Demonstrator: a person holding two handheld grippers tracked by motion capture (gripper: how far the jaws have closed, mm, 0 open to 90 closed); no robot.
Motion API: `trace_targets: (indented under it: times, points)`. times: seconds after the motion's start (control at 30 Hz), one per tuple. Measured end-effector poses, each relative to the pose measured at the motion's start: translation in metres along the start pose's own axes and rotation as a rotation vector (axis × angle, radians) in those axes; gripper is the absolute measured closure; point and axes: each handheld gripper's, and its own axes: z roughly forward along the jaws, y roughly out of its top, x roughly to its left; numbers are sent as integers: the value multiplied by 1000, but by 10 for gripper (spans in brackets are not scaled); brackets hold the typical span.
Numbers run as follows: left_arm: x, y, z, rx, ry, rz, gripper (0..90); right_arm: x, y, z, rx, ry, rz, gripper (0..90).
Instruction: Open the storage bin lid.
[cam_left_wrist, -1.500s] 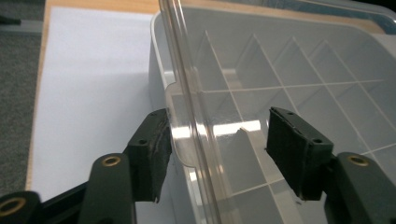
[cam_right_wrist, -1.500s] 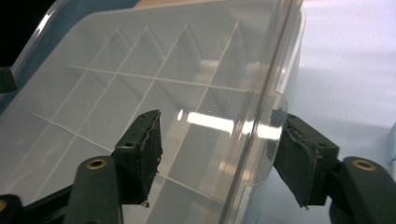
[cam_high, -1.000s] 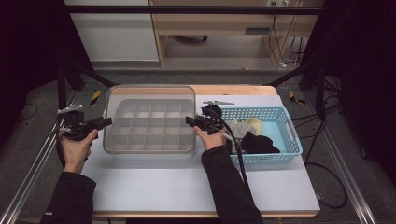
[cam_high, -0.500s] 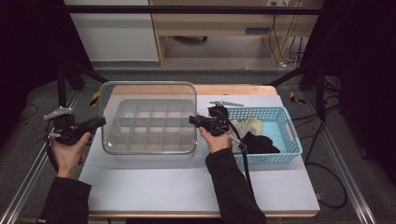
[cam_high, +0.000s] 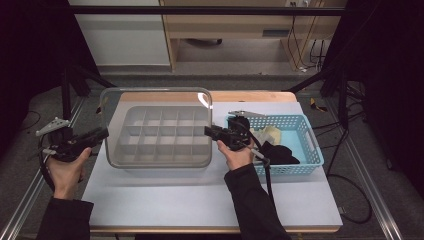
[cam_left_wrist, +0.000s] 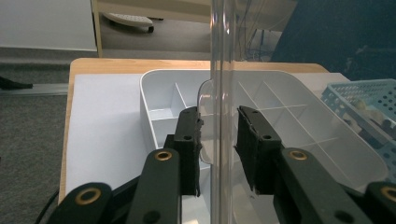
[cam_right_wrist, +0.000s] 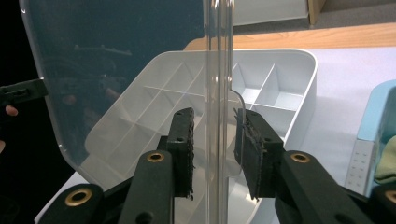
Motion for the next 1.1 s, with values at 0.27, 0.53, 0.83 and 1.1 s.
trace_targets:
  times: [0.27,0.53,0.83,1.1]
  points:
    - [-19,-4,-20,-21,-3,27,690,9,-8,-26,-16,17,-28,677]
    - [-33,-17,-35,-29,-21,29,697,13,-26,-51,-18,36,-53,687]
    - [-46,-30,-46,-22,-31,31,698,17,-41,-69,-23,48,-67,698]
    - [-57,-40,-58,-17,-28,49,699,21,-58,-85,-11,60,-78,702]
